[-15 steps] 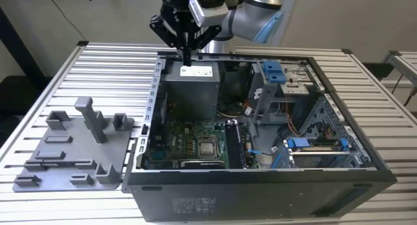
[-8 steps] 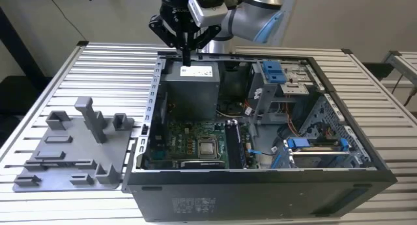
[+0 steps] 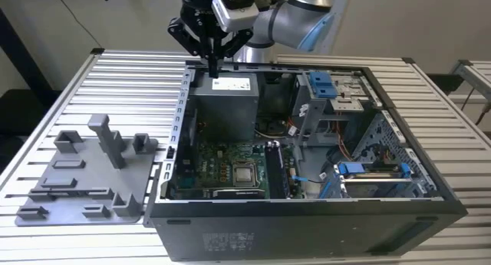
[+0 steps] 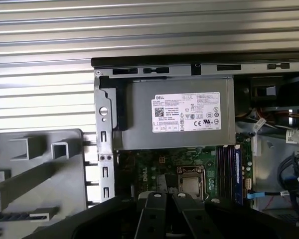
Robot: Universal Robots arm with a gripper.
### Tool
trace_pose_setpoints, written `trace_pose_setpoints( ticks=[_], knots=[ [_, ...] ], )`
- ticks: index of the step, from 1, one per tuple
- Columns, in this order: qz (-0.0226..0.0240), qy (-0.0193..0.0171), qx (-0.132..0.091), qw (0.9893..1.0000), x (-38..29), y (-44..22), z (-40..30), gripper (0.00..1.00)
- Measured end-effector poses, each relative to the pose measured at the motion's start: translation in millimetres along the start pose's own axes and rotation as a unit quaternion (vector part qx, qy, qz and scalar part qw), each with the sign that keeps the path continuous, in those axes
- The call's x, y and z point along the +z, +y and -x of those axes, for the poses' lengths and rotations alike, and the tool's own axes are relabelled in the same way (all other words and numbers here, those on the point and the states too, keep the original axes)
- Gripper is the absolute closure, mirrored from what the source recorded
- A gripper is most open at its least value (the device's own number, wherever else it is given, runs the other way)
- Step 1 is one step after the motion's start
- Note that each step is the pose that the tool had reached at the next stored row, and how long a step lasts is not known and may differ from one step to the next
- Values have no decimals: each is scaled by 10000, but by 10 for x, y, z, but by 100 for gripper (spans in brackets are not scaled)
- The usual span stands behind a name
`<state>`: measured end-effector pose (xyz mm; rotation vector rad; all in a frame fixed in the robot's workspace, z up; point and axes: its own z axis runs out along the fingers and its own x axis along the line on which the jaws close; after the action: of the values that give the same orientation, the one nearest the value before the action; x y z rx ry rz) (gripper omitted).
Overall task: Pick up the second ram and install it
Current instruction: 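Reach for the second ram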
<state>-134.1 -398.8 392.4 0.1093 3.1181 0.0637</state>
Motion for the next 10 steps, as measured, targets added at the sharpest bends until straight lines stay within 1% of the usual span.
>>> trace_pose_setpoints(
  ticks=[5,10],
  knots=[
    [0,6,0,10000,-1,-5,-73,89],
    [0,7,0,10000,-2,-13,-188,89]
  ],
)
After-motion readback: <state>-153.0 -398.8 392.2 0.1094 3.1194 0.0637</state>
